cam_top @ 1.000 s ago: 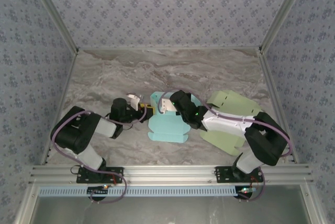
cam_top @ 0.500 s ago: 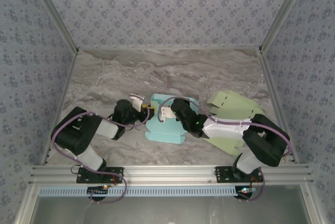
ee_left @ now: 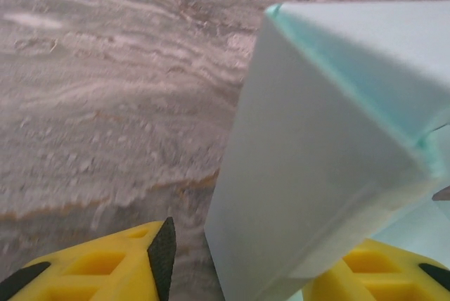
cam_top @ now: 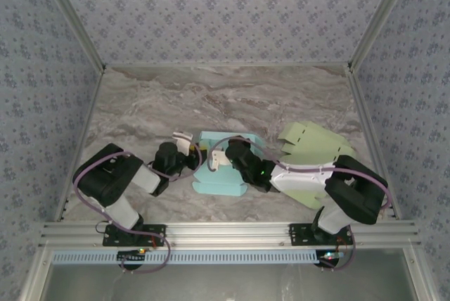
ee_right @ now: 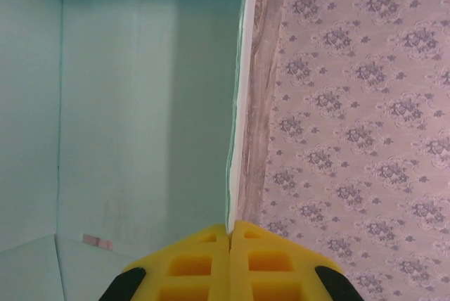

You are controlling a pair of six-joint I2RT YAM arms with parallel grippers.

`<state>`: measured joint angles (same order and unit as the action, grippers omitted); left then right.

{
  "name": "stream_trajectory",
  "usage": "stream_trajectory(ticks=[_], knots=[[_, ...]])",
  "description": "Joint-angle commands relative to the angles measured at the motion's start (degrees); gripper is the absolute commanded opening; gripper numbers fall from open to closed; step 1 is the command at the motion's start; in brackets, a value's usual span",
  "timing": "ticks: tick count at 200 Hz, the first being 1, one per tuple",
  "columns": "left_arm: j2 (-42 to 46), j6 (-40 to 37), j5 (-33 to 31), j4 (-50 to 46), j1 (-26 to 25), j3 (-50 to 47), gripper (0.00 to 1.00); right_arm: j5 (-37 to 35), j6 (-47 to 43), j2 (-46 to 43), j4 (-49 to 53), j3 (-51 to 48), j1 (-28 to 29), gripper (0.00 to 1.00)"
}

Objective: Fold the paper box

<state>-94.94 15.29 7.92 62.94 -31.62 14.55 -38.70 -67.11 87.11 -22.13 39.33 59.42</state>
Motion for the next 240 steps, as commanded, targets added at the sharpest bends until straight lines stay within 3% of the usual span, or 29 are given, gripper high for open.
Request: stream_trajectory(ticks=[1,96,125,143,171,200,240], knots=[[0.32,1.37,-3.75,4.09,0.02,-1.53,0.51,-1.53,-0.46,0.72,-2.31,-1.78,1.13,0.00],[11.87,1.93,-5.37,2.07,0.12,-4.47,0.60,-7.48,-4.31,9.34,-11.01,1.23,-0.34,0.00],[16.89,-0.24,-7.66,-5.70,0.16,-3.21,0.63,-7.46,-6.38,10.47,-14.52,2.31,-1.97,0.00],[15.56,-0.73,-8.71,-8.81,2.04,-1.63,0.65,-6.36,-6.98,10.61,-16.27,2.13,-2.55,0.00],[8.98,2.53,-6.08,-2.77,6.50,-1.36,0.66,-5.64,-7.84,11.51,-17.60,2.11,-3.32,0.00],[6.56,5.20,-3.88,3.48,7.73,-3.05,0.66,-5.30,-8.29,11.85,-18.44,1.76,-3.38,0.00],[11.19,2.71,-3.27,-4.38,8.94,-1.59,0.67,-3.81,-10.64,11.21,-21.30,-0.07,-3.69,0.00]])
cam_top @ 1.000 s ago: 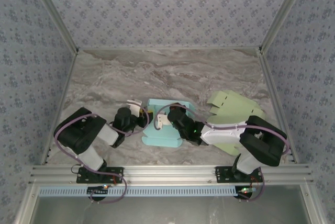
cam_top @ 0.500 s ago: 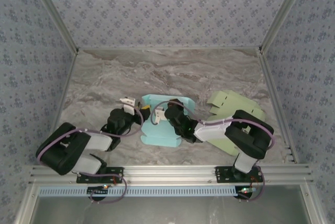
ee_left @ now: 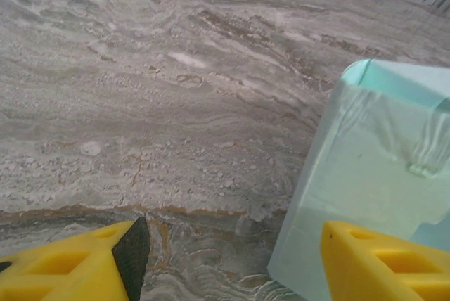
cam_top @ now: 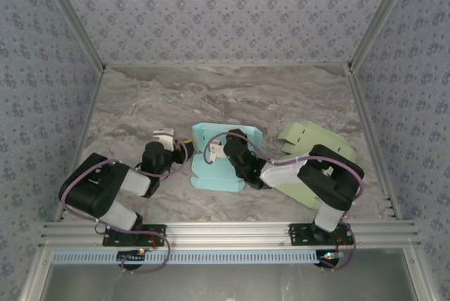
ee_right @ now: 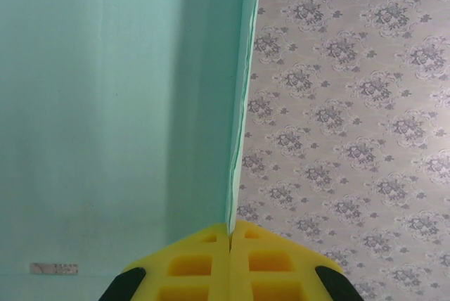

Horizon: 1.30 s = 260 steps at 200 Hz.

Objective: Fold the paper box

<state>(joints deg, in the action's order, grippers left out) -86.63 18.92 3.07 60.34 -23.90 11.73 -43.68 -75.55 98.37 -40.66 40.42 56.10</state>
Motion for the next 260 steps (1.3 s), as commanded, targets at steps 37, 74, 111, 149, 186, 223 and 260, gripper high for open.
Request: stream_trajectory(ticks=[37,74,111,149,186,223,260], knots=[[-3.69,-2.65,12.53,3.83,3.09,4.28,0.67,2.54,-4.13,-0.29,-4.38,-1.76,-0.32,0.00],[-11.38,-1.99,20.11,8.56,3.16,7.81,0.63,4.28,-4.51,-1.86,-3.41,-2.22,-0.07,0.00],[-13.44,-0.83,21.36,11.34,2.59,7.97,0.57,4.49,-5.14,-2.07,-3.32,-2.41,0.02,0.00],[-13.22,-3.48,14.85,5.60,-1.37,9.55,0.56,3.84,-5.05,-2.03,-2.95,-2.16,1.22,0.00],[-16.37,-1.26,7.70,9.15,-3.33,10.21,0.45,2.07,-4.48,-1.76,-2.76,-2.38,2.98,0.00],[-17.35,-2.62,4.35,9.50,-3.98,11.01,0.33,0.28,-2.36,-2.30,-1.60,-2.94,4.06,0.00],[-17.42,-5.15,-0.13,8.16,-6.62,12.56,0.29,-1.97,-1.36,-1.78,-0.74,-2.25,5.62,0.00]])
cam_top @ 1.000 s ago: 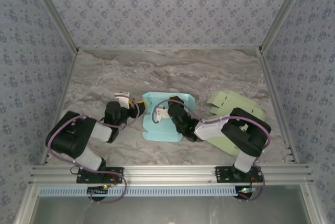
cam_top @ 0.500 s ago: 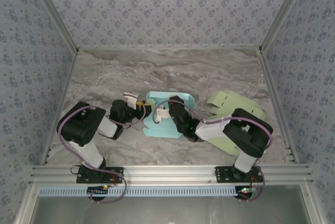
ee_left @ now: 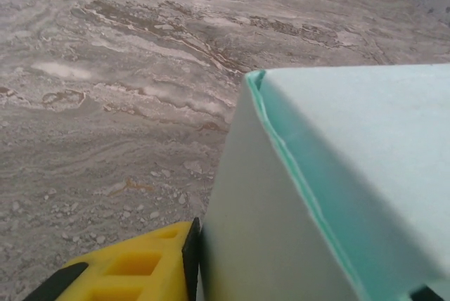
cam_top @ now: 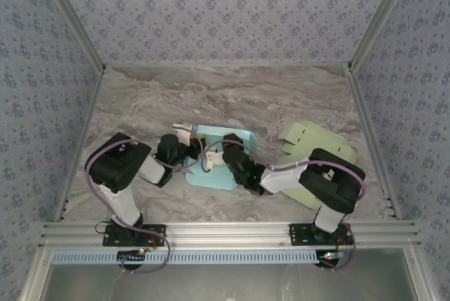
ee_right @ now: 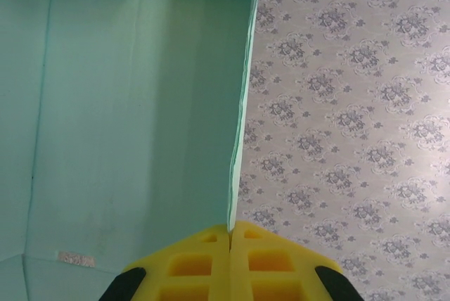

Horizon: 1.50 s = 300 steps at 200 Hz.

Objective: Fold the paper box

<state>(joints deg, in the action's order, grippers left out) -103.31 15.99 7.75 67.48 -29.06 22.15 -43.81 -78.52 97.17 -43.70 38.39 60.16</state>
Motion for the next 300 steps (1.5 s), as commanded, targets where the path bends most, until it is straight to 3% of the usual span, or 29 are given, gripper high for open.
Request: stream_trajectory(ticks=[1,73,118,142,164,176,199,213,219,237,245,255,262,275,300], knots=[[-0.75,-2.29,-5.00,1.00,-1.54,2.12,0.29,-1.91,1.70,-0.53,2.35,-0.19,1.63,0.00],[-3.19,-3.61,-16.35,-0.57,-5.14,4.48,0.22,-6.99,8.05,-2.07,6.82,0.99,5.22,0.00],[-6.01,-6.16,-12.22,3.81,-4.87,4.95,0.17,2.59,22.63,-13.06,27.05,1.92,5.11,0.28],[-6.12,-7.14,-3.76,2.55,-3.54,6.89,0.15,16.99,31.68,-23.43,40.35,2.62,1.56,0.40],[-6.99,-7.40,1.71,1.20,-2.72,9.31,0.11,30.34,37.62,-32.17,47.99,3.09,-3.63,0.44],[-7.34,-7.27,4.39,1.06,-2.32,10.04,0.10,38.62,41.93,-36.52,51.69,4.01,-8.95,0.46],[-6.58,-7.67,9.31,-1.76,-1.78,11.53,0.09,59.28,52.44,-40.79,54.62,6.34,-22.76,0.61],[-6.59,-8.49,11.09,-2.64,-1.76,12.16,0.10,67.18,60.79,-38.57,57.00,10.21,-30.13,0.66],[-6.68,-8.82,11.81,-2.71,-1.66,12.27,0.09,67.77,65.61,-36.54,58.74,13.06,-32.12,0.71],[-6.63,-10.40,13.38,-1.88,-1.62,12.05,0.09,66.64,81.98,-27.74,66.59,22.75,-36.53,0.72],[-6.48,-10.89,13.83,-2.24,-1.64,12.12,0.09,68.97,87.33,-22.16,72.05,28.25,-38.63,0.70],[-6.38,-11.43,13.87,-2.89,-1.85,12.23,0.09,76.91,92.21,-14.43,77.01,35.29,-41.15,0.61],[-6.53,-11.86,13.71,-3.14,-1.94,12.30,0.09,80.82,94.75,-10.04,77.88,37.51,-41.84,0.55],[-6.82,-12.36,13.61,-3.51,-2.37,12.13,0.09,84.27,98.89,-5.78,75.35,37.99,-41.73,0.54],[-6.54,-12.28,12.56,-3.73,-3.32,10.49,0.12,84.20,98.80,-0.34,73.23,38.50,-38.85,0.55]])
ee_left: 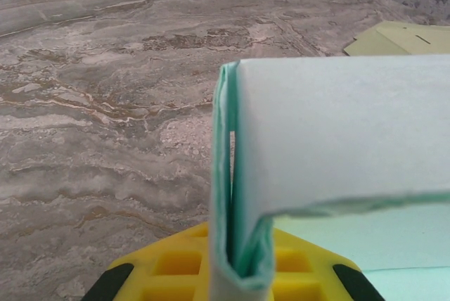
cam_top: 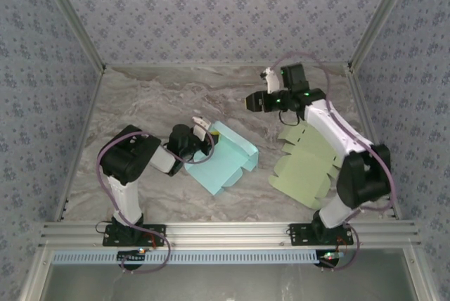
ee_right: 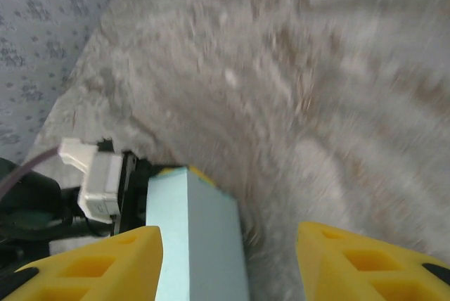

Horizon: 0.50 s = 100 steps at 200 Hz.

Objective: Fold the paper box

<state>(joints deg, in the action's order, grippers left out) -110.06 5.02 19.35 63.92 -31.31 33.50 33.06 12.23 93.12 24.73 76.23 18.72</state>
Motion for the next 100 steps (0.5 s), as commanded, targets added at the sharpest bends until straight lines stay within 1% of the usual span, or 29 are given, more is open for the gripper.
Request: stream_trajectory(ticks=[1,19,46,76,100], knots=[[0.20,-1.40,0.95,-0.10,-1.10,-0.91,0.12,7.35,8.02,3.98,4.71,0.71,2.70,0.55],[-0.80,-2.68,-0.22,0.86,-2.06,-1.61,0.13,8.79,8.00,7.34,2.58,-0.11,4.38,0.55],[-2.91,-2.01,-1.04,3.29,-2.09,-1.66,0.14,10.89,10.61,10.46,-2.04,-2.00,6.13,0.54],[-4.19,-1.41,-1.42,4.53,-2.11,-0.87,0.17,7.67,10.39,13.08,-0.88,-2.04,8.27,0.50],[-3.78,-1.53,-1.34,3.41,-2.03,-0.01,0.18,4.33,9.89,14.38,1.14,-1.15,9.42,0.52]])
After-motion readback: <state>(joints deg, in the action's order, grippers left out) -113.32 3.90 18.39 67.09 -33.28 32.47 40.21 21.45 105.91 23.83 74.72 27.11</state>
